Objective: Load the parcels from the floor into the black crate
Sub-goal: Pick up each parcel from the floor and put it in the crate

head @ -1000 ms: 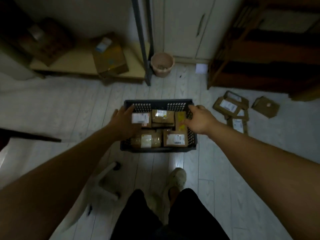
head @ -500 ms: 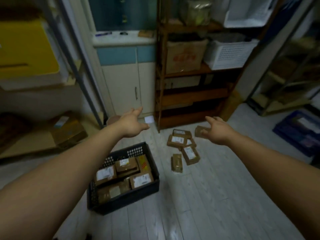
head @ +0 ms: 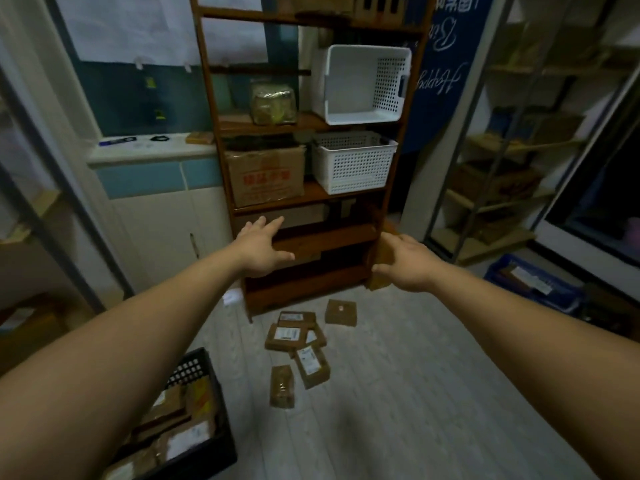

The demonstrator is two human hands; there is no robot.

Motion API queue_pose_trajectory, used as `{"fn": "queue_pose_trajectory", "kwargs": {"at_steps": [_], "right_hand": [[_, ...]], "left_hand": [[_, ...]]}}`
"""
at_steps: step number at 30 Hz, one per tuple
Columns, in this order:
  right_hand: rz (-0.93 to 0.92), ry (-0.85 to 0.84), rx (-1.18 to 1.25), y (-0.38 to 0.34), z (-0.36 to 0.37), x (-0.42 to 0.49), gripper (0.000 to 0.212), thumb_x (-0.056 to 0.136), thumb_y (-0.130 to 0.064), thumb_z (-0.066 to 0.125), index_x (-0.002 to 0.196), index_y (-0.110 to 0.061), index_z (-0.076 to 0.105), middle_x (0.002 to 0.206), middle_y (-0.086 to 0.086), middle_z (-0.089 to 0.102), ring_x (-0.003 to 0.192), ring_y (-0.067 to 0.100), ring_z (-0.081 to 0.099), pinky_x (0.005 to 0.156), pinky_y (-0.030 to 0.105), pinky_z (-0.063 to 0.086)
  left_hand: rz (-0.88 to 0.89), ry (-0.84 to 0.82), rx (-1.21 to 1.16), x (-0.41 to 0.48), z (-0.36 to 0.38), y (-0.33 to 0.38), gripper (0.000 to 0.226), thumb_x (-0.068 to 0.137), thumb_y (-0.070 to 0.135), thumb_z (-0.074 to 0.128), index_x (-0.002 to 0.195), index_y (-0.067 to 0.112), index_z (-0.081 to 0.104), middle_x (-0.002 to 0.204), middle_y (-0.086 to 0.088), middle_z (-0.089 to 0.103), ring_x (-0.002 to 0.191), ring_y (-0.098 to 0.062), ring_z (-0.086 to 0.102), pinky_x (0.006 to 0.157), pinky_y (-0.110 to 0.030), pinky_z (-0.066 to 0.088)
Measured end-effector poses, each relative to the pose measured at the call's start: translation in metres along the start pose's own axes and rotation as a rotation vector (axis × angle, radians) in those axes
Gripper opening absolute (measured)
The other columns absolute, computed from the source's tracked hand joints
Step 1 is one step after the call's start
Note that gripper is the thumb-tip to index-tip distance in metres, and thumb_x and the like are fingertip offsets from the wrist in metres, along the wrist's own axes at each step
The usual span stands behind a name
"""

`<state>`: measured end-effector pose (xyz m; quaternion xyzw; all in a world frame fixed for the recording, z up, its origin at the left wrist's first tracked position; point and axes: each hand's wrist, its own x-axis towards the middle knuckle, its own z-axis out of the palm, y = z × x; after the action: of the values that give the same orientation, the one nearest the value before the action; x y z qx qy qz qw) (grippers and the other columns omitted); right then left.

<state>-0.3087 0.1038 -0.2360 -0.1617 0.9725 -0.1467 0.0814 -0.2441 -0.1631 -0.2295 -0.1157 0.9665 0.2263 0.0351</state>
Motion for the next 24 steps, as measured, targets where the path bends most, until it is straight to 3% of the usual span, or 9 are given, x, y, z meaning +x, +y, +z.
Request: {"fn": "queue_pose_trajectory", "kwargs": {"at_steps": [8, 14, 19, 24], "right_hand": [[-0.030, -0.031, 0.017, 0.040, 0.008, 0.076, 0.083, 0.084, -0.053, 0.056, 0.150, -0.029, 0.011, 0.156, 0.004, 0.018, 0.139, 0.027, 0.024, 0.109, 0.039, 0.028], [-0.008, -0.110, -0.017, 0.058, 0.041, 0.155, 0.080, 0.087, -0.050, 0.055, 0.150, -0.029, 0.011, 0.156, 0.004, 0.017, 0.139, 0.027, 0.026, 0.107, 0.038, 0.030], [0.011, -0.202, -0.033, 0.086, 0.050, 0.228, 0.078, 0.088, -0.048, 0.055, 0.150, -0.026, 0.012, 0.156, 0.006, 0.017, 0.139, 0.027, 0.025, 0.109, 0.038, 0.028], [-0.007, -0.343, -0.019, 0.100, 0.091, 0.291, 0.078, 0.088, -0.047, 0.056, 0.150, -0.023, 0.014, 0.156, 0.008, 0.019, 0.138, 0.028, 0.027, 0.109, 0.037, 0.028]], "left_hand": [[-0.114, -0.067, -0.029, 0.053, 0.026, 0.002, 0.084, 0.085, 0.045, 0.059, 0.149, 0.030, 0.007, 0.158, -0.008, 0.003, 0.144, -0.031, 0.003, 0.117, -0.046, 0.011], [-0.191, -0.127, -0.124, 0.147, 0.056, -0.023, 0.085, 0.085, 0.044, 0.060, 0.149, 0.030, 0.006, 0.158, -0.006, 0.002, 0.144, -0.031, 0.006, 0.116, -0.048, 0.014], [-0.250, -0.176, -0.170, 0.226, 0.101, -0.030, 0.085, 0.082, 0.050, 0.060, 0.148, 0.033, 0.009, 0.158, -0.003, 0.006, 0.144, -0.029, 0.007, 0.116, -0.047, 0.014], [-0.314, -0.273, -0.232, 0.255, 0.156, -0.053, 0.085, 0.082, 0.049, 0.061, 0.148, 0.029, 0.011, 0.156, -0.005, 0.014, 0.141, -0.029, 0.019, 0.113, -0.047, 0.024]]}}
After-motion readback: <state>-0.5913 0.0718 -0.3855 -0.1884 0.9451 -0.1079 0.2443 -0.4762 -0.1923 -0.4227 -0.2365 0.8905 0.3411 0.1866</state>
